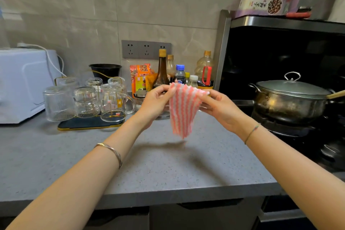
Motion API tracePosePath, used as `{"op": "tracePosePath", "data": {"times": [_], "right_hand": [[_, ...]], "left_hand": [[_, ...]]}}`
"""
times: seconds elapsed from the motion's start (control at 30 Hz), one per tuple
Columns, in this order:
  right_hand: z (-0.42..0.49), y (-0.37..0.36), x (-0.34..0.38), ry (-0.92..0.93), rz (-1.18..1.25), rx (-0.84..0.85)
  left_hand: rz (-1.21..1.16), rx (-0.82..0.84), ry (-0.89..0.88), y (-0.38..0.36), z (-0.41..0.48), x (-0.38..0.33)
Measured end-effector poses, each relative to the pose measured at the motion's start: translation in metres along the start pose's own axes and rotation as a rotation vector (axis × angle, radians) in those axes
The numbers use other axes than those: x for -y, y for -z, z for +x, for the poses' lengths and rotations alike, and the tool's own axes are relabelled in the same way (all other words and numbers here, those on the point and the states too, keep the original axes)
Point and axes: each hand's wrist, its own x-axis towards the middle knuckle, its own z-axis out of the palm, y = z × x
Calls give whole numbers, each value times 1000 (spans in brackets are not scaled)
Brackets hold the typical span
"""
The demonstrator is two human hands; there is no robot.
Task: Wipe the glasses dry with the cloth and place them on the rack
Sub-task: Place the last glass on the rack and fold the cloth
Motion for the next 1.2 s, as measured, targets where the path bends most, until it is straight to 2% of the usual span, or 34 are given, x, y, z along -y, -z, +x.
{"op": "tracePosePath", "data": {"times": [0.13, 0.3, 0.5, 0.57, 0.63, 0.77, 0.93, 1.07, 1.13, 1.2], "right_hand": [[-21, 1, -9, 32, -82, 43], [-72, 4, -61, -177, -130, 294], [-89, -1, -81, -279, -204, 369], [-85, -3, -82, -294, -163, 336], [-73, -6, -84, -288, -114, 219], [-35, -9, -95, -269, -302, 18], [-8, -13, -112, -302, -537, -5], [-3, -12, -119, -286, -579, -23], [-5, -13, -122, -230, -641, -54], [-12, -14, -125, -95, -867, -92]], "left_hand": [[85, 48, -76, 4, -19, 14], [106, 257, 107, 7, -74, 74], [72, 367, 162, 10, -99, 91], [75, 304, 170, 10, -94, 94], [104, 202, 184, 11, -82, 97], [332, 143, 256, 10, -53, 106], [667, 156, 264, 9, -31, 115], [744, 143, 289, 10, -27, 117], [758, 137, 293, 8, -28, 117], [860, 127, 240, 6, -33, 115]]}}
